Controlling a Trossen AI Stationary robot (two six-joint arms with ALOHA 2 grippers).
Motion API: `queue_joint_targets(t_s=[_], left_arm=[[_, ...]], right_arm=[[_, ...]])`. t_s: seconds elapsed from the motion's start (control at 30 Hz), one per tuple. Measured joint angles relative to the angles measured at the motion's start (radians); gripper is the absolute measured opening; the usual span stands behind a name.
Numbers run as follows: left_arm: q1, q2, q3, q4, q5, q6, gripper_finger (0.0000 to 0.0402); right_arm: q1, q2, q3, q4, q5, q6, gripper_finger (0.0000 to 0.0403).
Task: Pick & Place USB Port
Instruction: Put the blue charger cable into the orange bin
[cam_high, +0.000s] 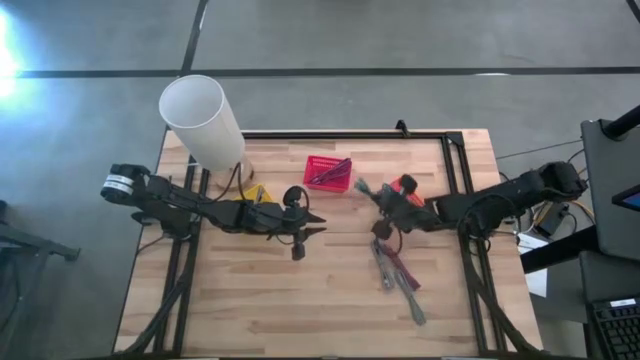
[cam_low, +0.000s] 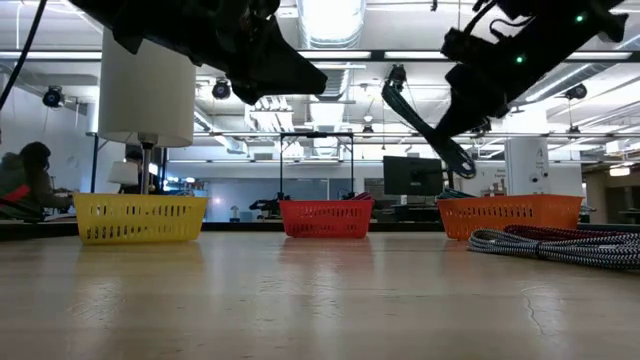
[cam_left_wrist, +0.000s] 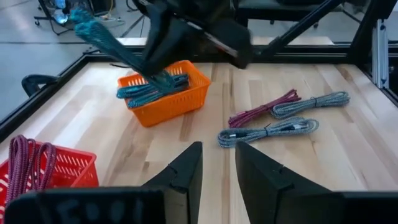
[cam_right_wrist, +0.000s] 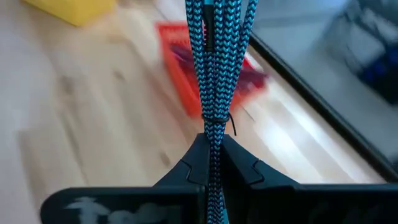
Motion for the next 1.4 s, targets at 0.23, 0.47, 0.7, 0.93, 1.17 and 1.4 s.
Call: queue_joint_targets(t_s=[0.23, 0.47, 0.7, 0.93, 1.17, 1.4], left_arm=[[0.000, 0.000, 0.000, -0.026, 0.000, -0.002, 0.0099], [0.000, 0.000, 0.000, -0.028, 0.000, -0.003, 0.0099], [0.000, 0.000, 0.000, -0.027, 0.000, -0.007, 0.0099], [0.000, 0.000, 0.000, -0.028, 0.000, -0.007, 0.0099], [0.000, 0.000, 0.000, -0.028, 0.000, -0.007, 0.0099], [0.000, 0.000, 0.000, -0.028, 0.000, -0.004, 0.0099]], right_arm=[[-0.023, -0.003, 0.086, -0.421, -0.012, 0.231, 0.0013], [-0.024, -0.003, 0.082, -0.498, -0.180, 0.297, 0.0013], [-0.025, -0.003, 0.036, -0.500, -0.191, 0.297, 0.0013], [-0.025, -0.003, -0.027, -0.499, -0.184, 0.298, 0.0038], [-0.024, -0.002, -0.040, -0.497, -0.183, 0.284, 0.0084], [-0.024, -0.002, -0.031, -0.500, -0.182, 0.284, 0.0119]])
